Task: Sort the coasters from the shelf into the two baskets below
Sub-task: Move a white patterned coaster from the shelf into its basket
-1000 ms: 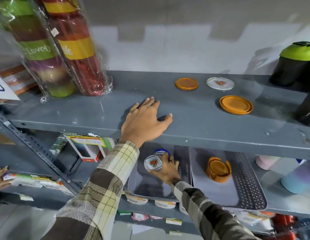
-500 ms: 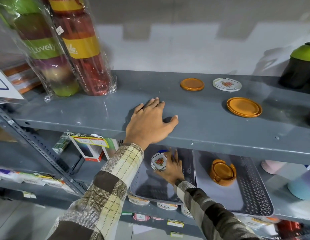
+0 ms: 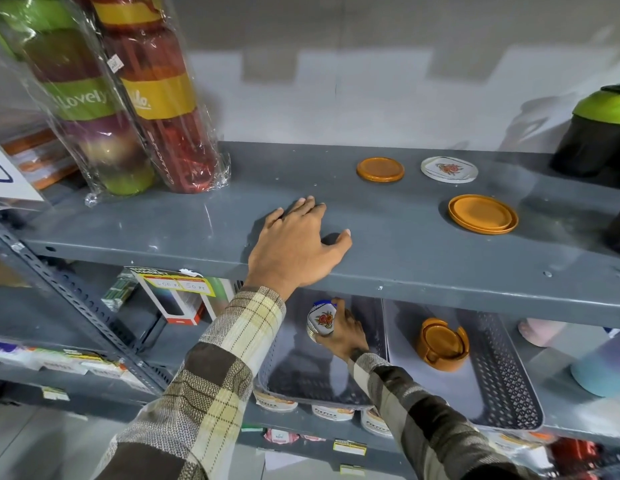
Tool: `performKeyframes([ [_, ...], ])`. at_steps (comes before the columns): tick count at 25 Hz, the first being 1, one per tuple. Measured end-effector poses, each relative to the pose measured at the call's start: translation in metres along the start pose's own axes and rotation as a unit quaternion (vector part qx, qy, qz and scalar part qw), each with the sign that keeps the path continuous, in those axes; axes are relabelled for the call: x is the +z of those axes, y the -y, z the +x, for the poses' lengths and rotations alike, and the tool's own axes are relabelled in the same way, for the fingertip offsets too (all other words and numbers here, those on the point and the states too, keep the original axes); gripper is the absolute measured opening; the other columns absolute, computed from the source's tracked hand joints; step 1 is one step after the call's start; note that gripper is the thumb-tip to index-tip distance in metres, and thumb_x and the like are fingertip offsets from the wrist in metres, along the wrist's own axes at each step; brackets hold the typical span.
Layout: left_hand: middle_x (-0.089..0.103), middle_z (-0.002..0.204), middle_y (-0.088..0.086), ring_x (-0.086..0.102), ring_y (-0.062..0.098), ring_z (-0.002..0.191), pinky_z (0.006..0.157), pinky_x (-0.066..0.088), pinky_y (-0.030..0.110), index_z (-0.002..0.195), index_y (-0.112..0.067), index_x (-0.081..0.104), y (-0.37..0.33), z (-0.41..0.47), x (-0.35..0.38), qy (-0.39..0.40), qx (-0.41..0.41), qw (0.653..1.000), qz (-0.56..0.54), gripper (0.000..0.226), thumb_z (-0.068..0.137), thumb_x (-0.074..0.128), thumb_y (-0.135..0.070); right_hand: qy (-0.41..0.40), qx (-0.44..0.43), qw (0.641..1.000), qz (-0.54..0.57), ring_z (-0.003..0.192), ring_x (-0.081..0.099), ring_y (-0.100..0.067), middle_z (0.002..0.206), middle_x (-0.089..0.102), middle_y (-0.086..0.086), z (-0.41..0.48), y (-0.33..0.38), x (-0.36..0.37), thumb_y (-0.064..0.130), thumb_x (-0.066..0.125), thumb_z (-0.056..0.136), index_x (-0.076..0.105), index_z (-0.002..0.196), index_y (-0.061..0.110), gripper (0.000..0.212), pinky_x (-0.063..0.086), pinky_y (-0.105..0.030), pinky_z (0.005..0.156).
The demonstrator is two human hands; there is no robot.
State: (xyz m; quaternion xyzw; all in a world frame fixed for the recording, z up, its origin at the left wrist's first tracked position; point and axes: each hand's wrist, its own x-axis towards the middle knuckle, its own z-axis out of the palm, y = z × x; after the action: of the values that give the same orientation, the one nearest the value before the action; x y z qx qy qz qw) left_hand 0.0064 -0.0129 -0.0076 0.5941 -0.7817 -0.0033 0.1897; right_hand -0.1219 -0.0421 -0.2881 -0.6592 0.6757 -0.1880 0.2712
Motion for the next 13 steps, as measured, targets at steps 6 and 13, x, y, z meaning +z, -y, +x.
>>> performKeyframes([
  [6, 0.029, 0.16, 0.001, 0.021, 0.013, 0.147, 0.12, 0.013, 0.038, 0.15, -0.019, 0.038, -0.003, 0.0, -0.003, 0.0, -0.005, 1.0, -0.013, 0.071, 0.092, 0.039, -0.058, -0.023, -0.049, 0.998, -0.013, 0.143, 0.036, -0.027, 0.156, 0.034, -0.004, -0.017, 0.011, -0.019, 0.064, 0.075, 0.071, 0.026, 0.146, 0.018, 0.1, 0.03, -0.055, 0.113],
  [13, 0.028, 0.16, 0.001, 0.021, 0.015, 0.147, 0.12, 0.013, 0.038, 0.152, -0.018, 0.037, -0.005, -0.002, -0.006, 0.016, -0.009, 1.0, -0.018, 0.071, 0.092, 0.039, -0.057, -0.101, -0.149, 0.984, -0.012, 0.132, 0.051, -0.023, 0.153, 0.042, 0.002, -0.085, 0.046, -0.08, 0.061, 0.076, 0.074, 0.031, 0.145, 0.025, 0.091, 0.045, -0.047, 0.106],
])
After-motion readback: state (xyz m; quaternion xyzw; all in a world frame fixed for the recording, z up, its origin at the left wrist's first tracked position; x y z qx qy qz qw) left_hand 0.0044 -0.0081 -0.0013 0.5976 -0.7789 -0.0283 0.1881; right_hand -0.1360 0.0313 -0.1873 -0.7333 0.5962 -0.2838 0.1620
